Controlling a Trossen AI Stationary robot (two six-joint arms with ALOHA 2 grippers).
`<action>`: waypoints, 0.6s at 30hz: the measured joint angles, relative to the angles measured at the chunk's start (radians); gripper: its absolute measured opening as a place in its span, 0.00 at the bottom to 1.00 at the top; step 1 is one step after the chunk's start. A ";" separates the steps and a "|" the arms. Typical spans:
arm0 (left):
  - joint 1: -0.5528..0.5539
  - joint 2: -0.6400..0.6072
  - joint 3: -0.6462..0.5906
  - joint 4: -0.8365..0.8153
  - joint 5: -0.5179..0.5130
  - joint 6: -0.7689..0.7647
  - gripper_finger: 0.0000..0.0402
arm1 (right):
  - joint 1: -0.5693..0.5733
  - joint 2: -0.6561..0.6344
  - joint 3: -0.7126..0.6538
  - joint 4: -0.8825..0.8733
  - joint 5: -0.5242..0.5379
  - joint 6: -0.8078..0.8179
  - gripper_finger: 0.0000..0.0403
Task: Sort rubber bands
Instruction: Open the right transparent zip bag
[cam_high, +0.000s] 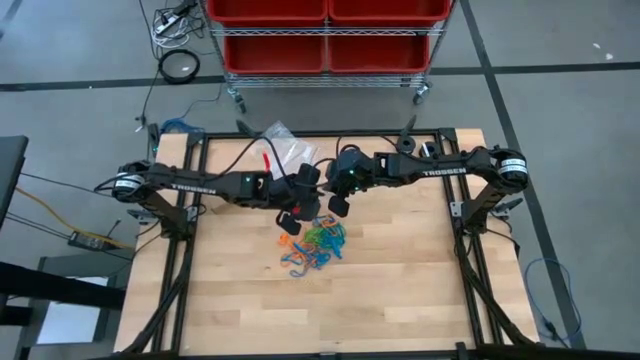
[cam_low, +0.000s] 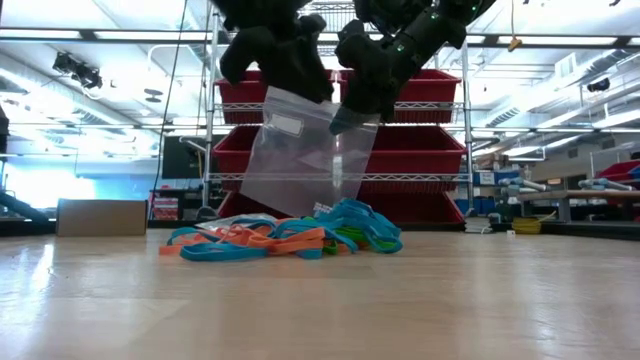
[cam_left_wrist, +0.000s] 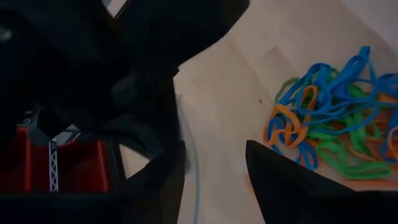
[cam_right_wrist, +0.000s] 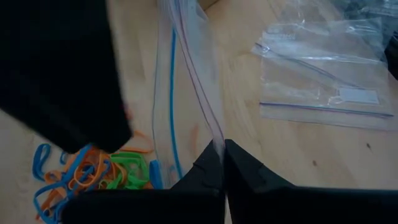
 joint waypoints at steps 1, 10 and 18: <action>-0.002 0.000 0.000 0.000 -0.010 -0.002 0.44 | 0.000 0.000 0.000 0.000 0.000 0.000 0.00; 0.022 0.000 0.000 0.024 -0.056 -0.023 0.44 | 0.000 0.000 0.000 0.002 0.000 0.000 0.00; 0.041 0.023 -0.010 0.001 0.007 -0.052 0.44 | 0.000 0.000 0.000 0.004 0.000 0.006 0.00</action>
